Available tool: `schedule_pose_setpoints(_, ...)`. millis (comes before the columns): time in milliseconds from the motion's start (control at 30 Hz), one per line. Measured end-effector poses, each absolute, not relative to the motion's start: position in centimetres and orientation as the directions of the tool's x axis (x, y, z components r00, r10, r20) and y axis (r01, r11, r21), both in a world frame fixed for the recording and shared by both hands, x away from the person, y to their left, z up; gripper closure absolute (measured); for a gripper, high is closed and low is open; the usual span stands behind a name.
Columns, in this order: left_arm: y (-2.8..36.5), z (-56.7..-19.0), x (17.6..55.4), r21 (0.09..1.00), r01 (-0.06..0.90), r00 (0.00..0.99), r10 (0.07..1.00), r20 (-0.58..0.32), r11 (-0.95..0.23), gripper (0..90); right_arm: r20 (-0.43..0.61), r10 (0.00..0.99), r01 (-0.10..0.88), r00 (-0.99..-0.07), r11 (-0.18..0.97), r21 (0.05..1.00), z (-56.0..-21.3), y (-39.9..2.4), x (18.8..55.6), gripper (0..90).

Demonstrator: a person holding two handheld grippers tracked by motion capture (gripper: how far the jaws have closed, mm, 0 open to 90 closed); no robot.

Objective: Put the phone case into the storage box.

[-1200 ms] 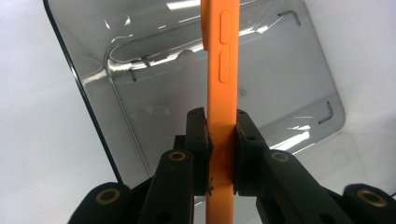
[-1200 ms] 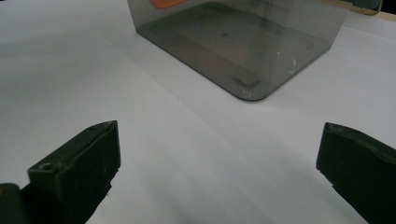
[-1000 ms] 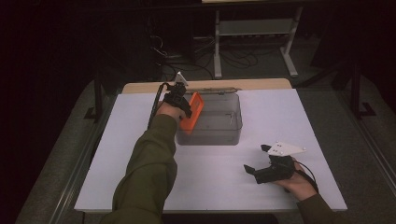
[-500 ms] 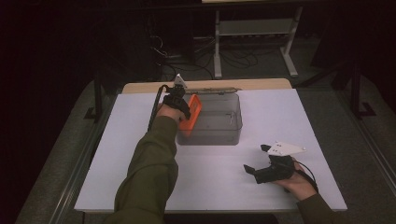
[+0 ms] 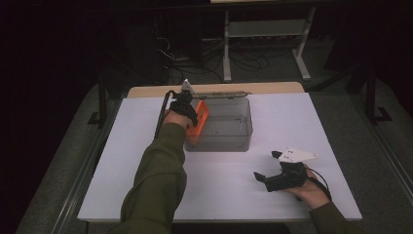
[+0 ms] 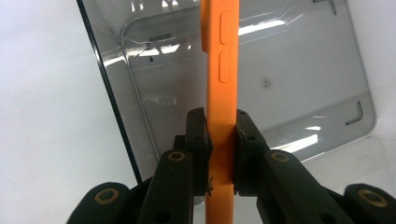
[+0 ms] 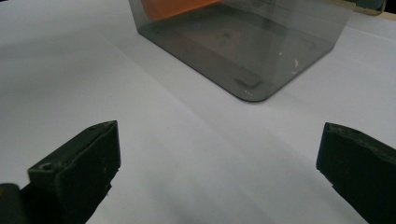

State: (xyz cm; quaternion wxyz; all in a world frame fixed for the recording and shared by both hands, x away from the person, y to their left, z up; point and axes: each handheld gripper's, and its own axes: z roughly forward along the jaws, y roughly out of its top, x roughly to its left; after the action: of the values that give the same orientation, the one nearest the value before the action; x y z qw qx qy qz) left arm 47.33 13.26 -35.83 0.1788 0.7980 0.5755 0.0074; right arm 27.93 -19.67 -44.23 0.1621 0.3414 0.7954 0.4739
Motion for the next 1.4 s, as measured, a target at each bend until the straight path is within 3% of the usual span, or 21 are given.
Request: schedule_pose_setpoints(1400,13.17,-35.88,47.21,0.280,0.920,0.331,0.925,-0.188,-0.273,75.6,0.066,0.696,0.389,-0.715,0.317,0.865,-44.19,-19.68,27.93,0.0)
